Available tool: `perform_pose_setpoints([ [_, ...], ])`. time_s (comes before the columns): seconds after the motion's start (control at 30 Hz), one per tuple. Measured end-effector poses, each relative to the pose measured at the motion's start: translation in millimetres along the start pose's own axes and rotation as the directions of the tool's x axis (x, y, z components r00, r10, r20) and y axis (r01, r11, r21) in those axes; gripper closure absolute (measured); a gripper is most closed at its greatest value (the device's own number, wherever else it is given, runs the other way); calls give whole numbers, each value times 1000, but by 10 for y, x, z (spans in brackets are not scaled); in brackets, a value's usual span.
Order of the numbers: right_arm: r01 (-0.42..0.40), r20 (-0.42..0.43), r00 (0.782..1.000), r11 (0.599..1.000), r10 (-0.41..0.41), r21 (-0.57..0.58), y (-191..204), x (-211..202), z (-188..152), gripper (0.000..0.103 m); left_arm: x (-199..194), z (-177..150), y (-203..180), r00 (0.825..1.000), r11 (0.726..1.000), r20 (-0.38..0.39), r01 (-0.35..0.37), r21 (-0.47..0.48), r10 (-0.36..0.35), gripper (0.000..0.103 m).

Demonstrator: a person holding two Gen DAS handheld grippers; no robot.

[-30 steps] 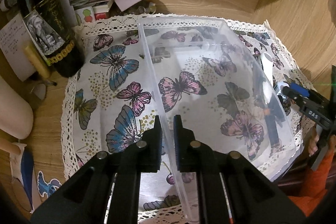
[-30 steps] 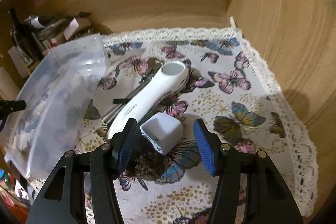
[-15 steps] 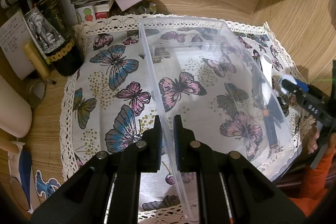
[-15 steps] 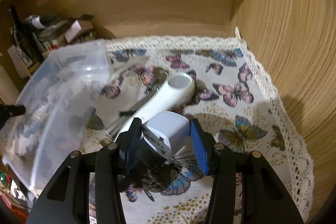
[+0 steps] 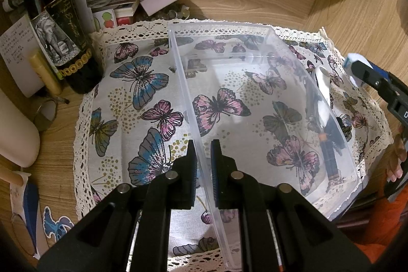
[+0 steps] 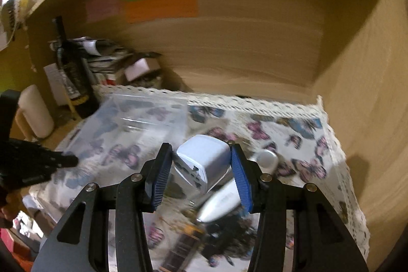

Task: Organize rigid objects
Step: 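Carry the white adapter into the clear box and open the right tool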

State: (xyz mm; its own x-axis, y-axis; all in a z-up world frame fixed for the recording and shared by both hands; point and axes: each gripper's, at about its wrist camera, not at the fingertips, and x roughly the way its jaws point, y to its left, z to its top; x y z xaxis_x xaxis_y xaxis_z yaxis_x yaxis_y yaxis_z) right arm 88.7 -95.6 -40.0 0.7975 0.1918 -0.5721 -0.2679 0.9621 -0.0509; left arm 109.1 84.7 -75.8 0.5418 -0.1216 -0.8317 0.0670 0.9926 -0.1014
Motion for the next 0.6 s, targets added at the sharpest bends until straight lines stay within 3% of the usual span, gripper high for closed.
perform_pose_setpoints([
  [0.23, -69, -24, 997, 995, 68, -69, 348, 173, 87, 59, -7, 0, -4, 1000, 1000, 4, 6, 7, -6, 92],
  [0.6, -126, -158, 982, 979, 101, -162, 668, 642, 107, 59, -9, -5, 20, 999, 999, 8, 34, 10, -34, 92],
])
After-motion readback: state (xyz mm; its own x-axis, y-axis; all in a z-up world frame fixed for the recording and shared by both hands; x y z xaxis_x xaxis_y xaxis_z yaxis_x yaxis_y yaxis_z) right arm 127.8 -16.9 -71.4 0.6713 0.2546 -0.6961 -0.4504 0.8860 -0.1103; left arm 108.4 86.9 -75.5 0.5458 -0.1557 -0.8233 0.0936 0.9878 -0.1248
